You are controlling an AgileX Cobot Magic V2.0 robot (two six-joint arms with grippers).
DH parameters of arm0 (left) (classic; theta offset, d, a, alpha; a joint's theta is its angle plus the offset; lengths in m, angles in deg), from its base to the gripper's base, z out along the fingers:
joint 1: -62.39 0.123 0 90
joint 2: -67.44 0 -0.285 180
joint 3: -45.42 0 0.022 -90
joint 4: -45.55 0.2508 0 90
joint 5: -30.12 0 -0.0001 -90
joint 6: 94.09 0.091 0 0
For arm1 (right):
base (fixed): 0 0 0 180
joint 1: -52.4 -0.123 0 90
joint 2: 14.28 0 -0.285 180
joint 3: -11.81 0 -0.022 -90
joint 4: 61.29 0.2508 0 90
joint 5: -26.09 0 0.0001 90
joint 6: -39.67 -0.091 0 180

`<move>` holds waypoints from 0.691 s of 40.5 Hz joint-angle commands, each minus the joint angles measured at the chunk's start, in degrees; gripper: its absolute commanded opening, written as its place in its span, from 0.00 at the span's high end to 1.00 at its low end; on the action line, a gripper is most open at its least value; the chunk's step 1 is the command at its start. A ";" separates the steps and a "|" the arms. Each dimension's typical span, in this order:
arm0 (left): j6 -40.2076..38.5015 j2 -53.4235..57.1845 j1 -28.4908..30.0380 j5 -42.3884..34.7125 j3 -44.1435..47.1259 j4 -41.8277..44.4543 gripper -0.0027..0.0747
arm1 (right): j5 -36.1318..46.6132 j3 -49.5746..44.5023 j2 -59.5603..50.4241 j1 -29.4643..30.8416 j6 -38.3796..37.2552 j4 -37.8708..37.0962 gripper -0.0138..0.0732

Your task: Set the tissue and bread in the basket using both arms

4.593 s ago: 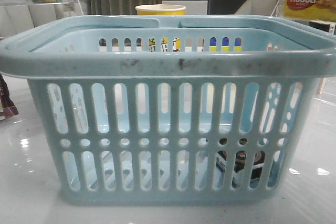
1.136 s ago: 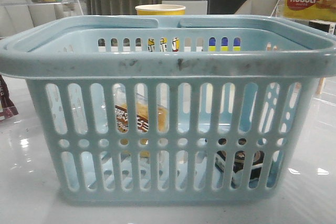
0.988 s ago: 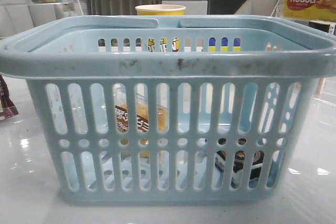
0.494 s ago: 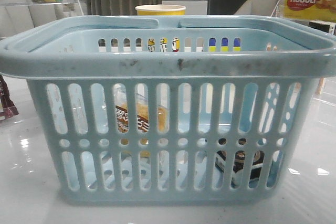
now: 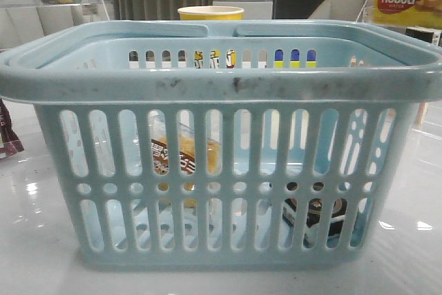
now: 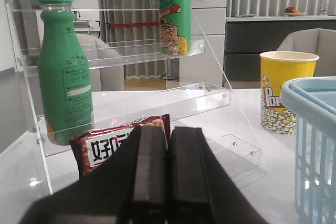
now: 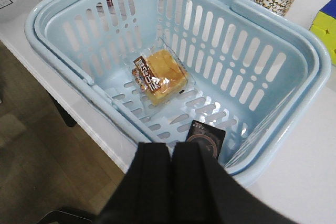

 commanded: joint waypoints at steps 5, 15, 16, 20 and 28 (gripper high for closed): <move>-1.13 1.14 -0.56 -4.63 0.31 -0.12 0.85 | 3.83 1.42 -0.23 0.03 0.49 0.23 0.77; -1.13 1.14 -0.69 -4.63 0.31 -0.12 0.85 | 3.83 1.42 -0.23 0.03 0.49 0.23 0.77; -1.13 1.14 -0.69 -4.63 0.31 -0.12 0.85 | 3.83 1.42 -0.23 0.03 0.49 0.23 0.77; -1.13 1.04 -0.69 -4.63 0.31 -0.12 0.85 | 3.83 1.42 -0.23 0.03 0.49 0.23 0.77; -1.13 1.04 -0.69 -4.63 0.31 -0.12 0.85 | 3.83 1.42 -0.23 0.03 0.49 0.23 0.77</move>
